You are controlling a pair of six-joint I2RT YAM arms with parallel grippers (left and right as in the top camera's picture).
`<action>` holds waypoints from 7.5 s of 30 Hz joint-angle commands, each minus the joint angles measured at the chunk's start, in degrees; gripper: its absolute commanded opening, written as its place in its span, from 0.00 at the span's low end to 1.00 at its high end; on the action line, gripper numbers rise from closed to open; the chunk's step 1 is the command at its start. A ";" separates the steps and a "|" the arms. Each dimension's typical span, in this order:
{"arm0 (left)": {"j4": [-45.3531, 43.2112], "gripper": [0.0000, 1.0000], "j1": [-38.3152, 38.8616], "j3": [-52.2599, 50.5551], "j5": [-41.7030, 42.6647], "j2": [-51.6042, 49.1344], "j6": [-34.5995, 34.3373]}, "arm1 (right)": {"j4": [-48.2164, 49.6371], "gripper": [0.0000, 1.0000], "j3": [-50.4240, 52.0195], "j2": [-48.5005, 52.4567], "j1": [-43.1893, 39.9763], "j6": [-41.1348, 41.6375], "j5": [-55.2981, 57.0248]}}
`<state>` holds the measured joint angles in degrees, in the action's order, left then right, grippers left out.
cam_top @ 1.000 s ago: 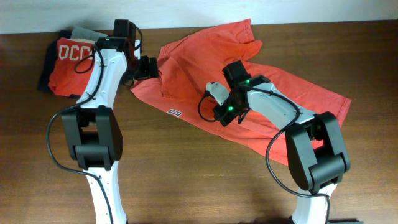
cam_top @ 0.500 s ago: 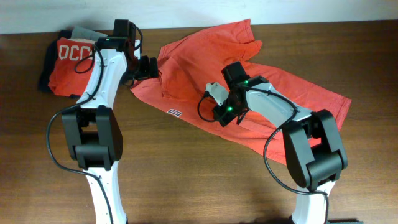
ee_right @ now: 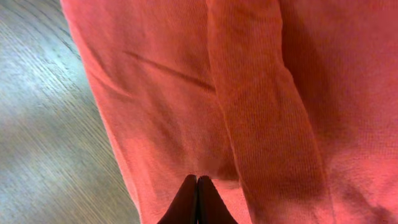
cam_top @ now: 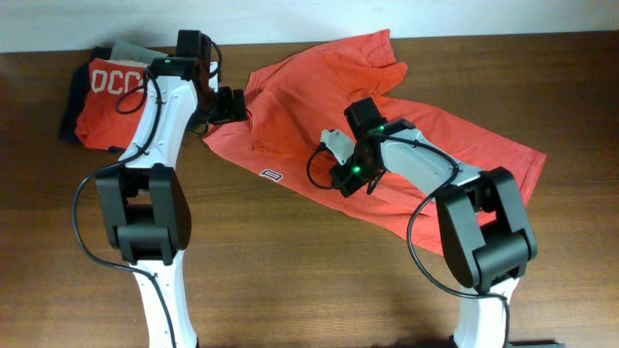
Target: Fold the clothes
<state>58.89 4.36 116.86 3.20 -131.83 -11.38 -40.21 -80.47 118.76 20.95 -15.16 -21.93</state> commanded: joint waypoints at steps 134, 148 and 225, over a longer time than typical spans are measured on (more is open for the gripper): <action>-0.11 0.99 -0.02 0.17 0.44 0.15 0.31 | 23.63 0.04 -24.35 15.67 5.16 17.99 25.20; -0.11 0.99 -0.02 0.17 0.44 0.15 0.33 | 28.26 0.08 -24.35 15.67 2.95 13.90 29.05; -0.11 0.99 -0.02 0.17 0.44 0.15 0.31 | 47.28 0.04 -24.44 22.43 2.49 23.19 27.15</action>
<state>58.72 4.21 116.86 3.20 -131.83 -11.57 5.30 -104.09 140.81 26.06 7.60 -1.61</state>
